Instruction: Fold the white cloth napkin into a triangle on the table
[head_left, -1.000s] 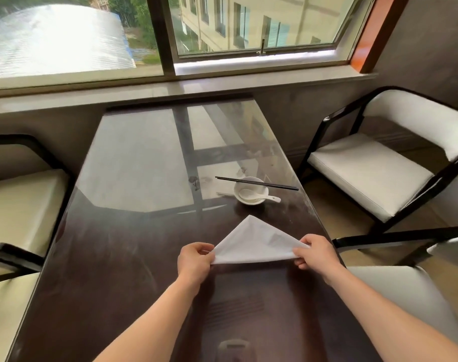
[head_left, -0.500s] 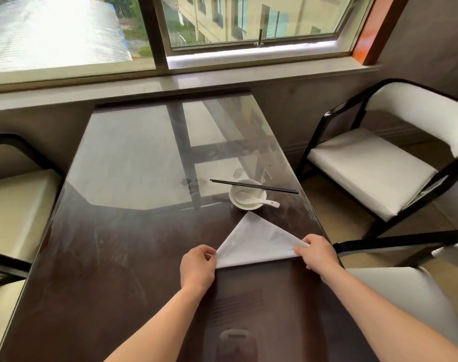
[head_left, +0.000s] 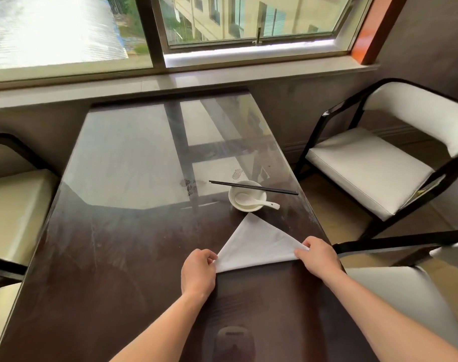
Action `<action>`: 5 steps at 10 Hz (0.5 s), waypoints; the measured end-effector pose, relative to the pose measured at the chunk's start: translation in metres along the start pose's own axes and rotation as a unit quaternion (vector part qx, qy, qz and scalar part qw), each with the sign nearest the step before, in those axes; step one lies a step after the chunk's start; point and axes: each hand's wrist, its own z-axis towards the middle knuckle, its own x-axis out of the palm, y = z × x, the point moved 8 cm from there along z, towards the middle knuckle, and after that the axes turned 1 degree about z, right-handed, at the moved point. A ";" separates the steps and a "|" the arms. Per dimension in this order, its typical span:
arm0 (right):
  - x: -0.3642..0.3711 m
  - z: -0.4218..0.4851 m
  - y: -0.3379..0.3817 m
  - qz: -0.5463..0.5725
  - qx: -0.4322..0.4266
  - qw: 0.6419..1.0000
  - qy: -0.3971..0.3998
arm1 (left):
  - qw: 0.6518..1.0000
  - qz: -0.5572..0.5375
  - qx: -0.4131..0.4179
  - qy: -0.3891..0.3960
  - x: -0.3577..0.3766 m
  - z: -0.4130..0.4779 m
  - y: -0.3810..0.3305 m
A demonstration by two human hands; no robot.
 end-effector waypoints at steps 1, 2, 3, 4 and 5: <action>-0.001 0.001 -0.001 -0.003 0.004 1.000 -0.003 | 1.000 -0.003 0.008 0.009 0.000 -0.003 0.000; -0.006 0.001 0.001 -0.019 -0.011 0.999 -0.028 | 0.999 -0.005 0.029 0.013 -0.003 -0.004 -0.001; -0.011 -0.003 0.008 -0.059 -0.038 0.996 -0.057 | 0.998 0.043 0.048 0.016 -0.009 -0.005 -0.001; -0.017 -0.009 0.020 -0.059 -0.069 0.993 -0.078 | 0.984 0.154 0.085 -0.014 -0.023 -0.007 -0.006; -0.025 -0.014 0.033 -0.036 -0.101 0.990 -0.094 | 0.967 0.227 0.109 -0.032 -0.039 -0.009 -0.013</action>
